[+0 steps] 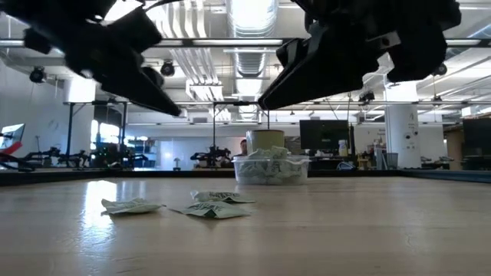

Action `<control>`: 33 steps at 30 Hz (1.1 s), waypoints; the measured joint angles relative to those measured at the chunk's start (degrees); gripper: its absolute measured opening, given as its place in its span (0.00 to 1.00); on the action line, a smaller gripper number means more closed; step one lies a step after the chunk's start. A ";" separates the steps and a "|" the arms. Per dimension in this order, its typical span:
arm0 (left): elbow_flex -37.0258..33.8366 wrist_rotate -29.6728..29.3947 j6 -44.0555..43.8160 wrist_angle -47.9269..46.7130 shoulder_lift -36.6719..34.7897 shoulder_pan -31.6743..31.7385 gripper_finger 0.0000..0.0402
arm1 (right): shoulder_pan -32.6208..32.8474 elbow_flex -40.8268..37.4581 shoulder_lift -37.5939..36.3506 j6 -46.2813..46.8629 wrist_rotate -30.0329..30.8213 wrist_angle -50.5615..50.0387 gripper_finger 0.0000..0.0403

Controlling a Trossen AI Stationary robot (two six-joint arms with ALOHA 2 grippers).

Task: Pick and place items into bin
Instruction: Put the green stevia packet into the transparent bin

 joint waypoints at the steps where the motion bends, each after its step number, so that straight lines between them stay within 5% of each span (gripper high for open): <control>1: -1.22 -0.03 -1.33 -0.17 -1.15 -1.14 0.47 | -0.15 -0.03 0.46 -0.35 -0.03 1.15 0.17; 9: -7.99 -2.51 -5.43 6.88 -7.12 -8.49 0.47 | -1.68 -0.04 2.36 0.06 -3.38 6.92 0.27; 19: -9.97 -2.76 -5.42 6.71 -8.45 -9.75 0.47 | -2.55 -0.03 7.32 0.94 -3.44 10.80 0.39; 33: -10.05 -2.72 -4.84 6.40 -7.95 -9.77 0.47 | -5.81 4.82 18.60 2.64 -10.56 13.17 0.39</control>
